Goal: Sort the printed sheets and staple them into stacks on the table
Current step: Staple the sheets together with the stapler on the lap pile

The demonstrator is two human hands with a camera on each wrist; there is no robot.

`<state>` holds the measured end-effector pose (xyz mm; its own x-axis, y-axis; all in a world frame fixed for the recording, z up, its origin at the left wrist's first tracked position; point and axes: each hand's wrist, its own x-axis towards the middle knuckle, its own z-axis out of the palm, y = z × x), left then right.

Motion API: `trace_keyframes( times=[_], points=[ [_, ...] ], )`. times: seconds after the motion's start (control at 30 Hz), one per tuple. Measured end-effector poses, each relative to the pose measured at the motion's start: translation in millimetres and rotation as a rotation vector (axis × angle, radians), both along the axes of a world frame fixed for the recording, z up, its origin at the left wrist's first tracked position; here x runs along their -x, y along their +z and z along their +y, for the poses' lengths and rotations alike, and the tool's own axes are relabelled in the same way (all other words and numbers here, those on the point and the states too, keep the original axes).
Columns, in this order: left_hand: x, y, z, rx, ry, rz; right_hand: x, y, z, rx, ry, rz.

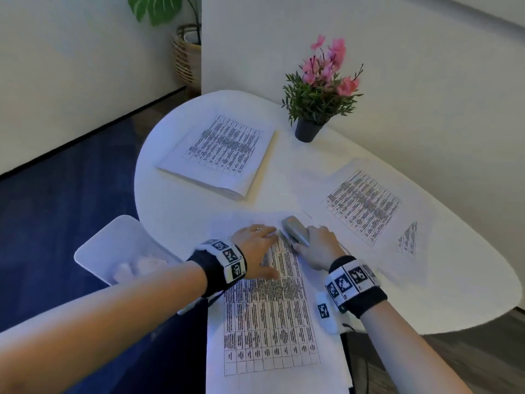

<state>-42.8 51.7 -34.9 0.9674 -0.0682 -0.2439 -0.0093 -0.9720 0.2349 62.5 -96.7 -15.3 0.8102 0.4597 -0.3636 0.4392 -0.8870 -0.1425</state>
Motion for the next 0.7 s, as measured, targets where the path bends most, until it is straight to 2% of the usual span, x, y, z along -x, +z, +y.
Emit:
trace_keyframes(
  times=[0.1,0.2,0.27,0.5,0.7],
  points=[
    [-1,-8,-2,0.021,0.010,0.017,5,-4,3,-0.007,-0.037,-0.061],
    [-1,-3,-5,0.061,0.032,0.014,6,-4,11,-0.066,0.033,-0.097],
    [1,1,-7,0.096,0.068,0.000,5,-3,14,-0.032,0.059,-0.128],
    [4,4,-9,0.174,0.120,0.006,4,-9,23,0.062,-0.013,-0.255],
    [5,10,-9,0.179,0.117,0.026,-3,-3,33,0.105,0.076,-0.266]
  ],
)
